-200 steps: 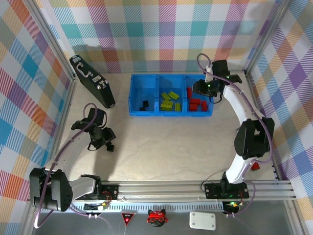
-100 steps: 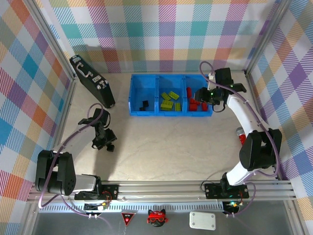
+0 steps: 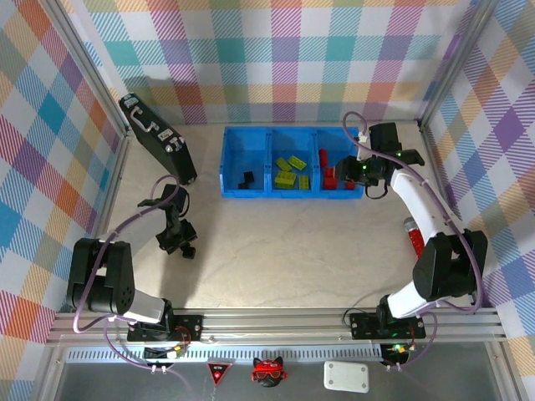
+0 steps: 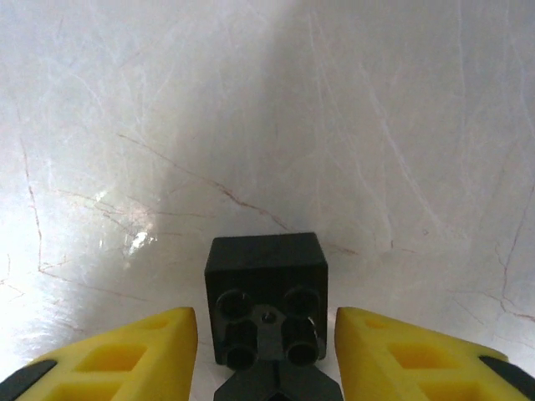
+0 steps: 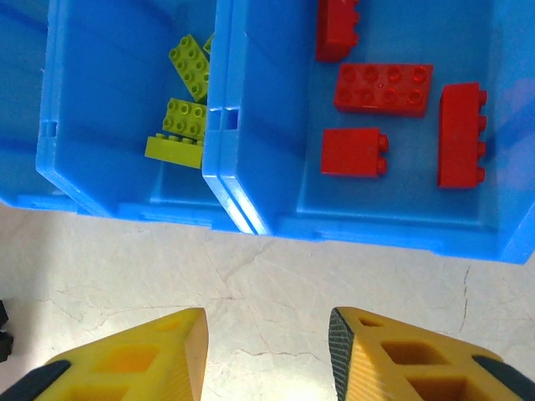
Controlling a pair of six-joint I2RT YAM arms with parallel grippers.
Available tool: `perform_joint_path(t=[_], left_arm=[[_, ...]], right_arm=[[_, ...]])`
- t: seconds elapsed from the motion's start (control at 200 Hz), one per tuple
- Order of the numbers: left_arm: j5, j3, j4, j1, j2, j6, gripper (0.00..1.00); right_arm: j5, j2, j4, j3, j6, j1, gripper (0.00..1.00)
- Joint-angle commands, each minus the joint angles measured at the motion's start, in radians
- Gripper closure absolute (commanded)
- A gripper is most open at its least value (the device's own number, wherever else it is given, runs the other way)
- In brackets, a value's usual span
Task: Sort the legos into containers by color
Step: Pick up the lego from the middle-left of the table.
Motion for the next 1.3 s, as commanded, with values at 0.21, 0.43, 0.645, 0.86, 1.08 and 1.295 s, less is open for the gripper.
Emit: perform_joint_path(t=[0.21,0.43,0.645,0.86,1.08,1.295], left_arm=[[0.012,0.024,0.03,0.021,0.031,0.029,0.56],[0.011,0.021,0.043,0.024,0.049,0.037,0.56],[0.024,0.034,0.053,0.027,0.065,0.048,0.64],[0.048,0.071,0.047,0.027,0.051,0.068,0.67],[0.083,0.153,0.025,0.014,0.018,0.086,0.68],[0.077,0.264,-0.02,-0.035,0.006,0.093,0.68]], right_arm=[[0.008,-0.076,-0.024,-0.022,-0.001,-0.005,0.56],[0.015,-0.105,-0.039,-0.026,-0.001,-0.005,0.56],[0.026,-0.137,-0.06,-0.028,0.0,-0.005,0.56],[0.019,-0.176,-0.068,-0.065,0.006,-0.005,0.56],[0.016,-0.224,-0.07,-0.155,0.008,-0.005,0.56],[0.039,-0.261,-0.063,-0.235,0.003,-0.005,0.56]])
